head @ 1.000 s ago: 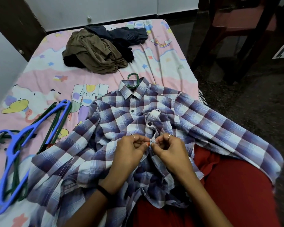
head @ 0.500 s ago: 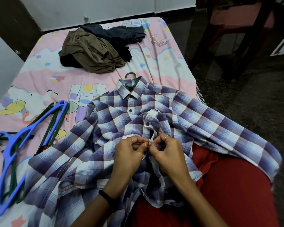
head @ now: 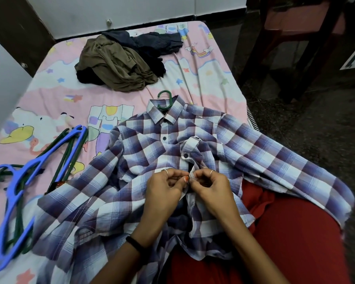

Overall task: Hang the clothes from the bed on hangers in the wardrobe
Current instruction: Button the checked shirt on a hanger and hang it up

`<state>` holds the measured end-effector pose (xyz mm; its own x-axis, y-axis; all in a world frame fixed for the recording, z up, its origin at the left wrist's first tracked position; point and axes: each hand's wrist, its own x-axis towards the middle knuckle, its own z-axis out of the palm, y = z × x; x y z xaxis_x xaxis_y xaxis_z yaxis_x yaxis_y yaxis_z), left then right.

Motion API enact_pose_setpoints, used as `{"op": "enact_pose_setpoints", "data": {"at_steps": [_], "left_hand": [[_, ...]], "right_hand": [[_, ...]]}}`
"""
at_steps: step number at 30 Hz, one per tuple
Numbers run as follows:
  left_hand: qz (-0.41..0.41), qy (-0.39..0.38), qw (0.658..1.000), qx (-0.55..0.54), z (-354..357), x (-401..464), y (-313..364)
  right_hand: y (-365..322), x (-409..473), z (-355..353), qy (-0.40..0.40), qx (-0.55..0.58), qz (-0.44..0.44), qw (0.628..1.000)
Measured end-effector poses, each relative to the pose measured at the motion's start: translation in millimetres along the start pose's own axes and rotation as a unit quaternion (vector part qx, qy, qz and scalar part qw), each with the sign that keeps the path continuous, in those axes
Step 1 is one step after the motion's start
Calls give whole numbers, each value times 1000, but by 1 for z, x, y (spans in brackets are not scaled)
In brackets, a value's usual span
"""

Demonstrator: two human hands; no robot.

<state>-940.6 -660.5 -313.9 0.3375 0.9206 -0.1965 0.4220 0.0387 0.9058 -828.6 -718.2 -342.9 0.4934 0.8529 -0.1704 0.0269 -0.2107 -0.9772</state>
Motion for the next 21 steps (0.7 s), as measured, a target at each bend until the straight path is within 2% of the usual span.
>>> {"op": "enact_pose_setpoints", "data": {"at_steps": [6,12,15,21], "left_hand": [[-3,19,1000,8,3,1,-1],[-1,51,999,9,14,0,3],[11,77,997,11,18,-2,4],[10,78,997,5,16,-5,4]], "right_hand": [[0,1,-3,-18,30,19,999],[-2,-3,-2,34,64,14,997],[-4,-6,-2,33,68,-8,997],[-5,-7,-4,4,178,31,984]]}}
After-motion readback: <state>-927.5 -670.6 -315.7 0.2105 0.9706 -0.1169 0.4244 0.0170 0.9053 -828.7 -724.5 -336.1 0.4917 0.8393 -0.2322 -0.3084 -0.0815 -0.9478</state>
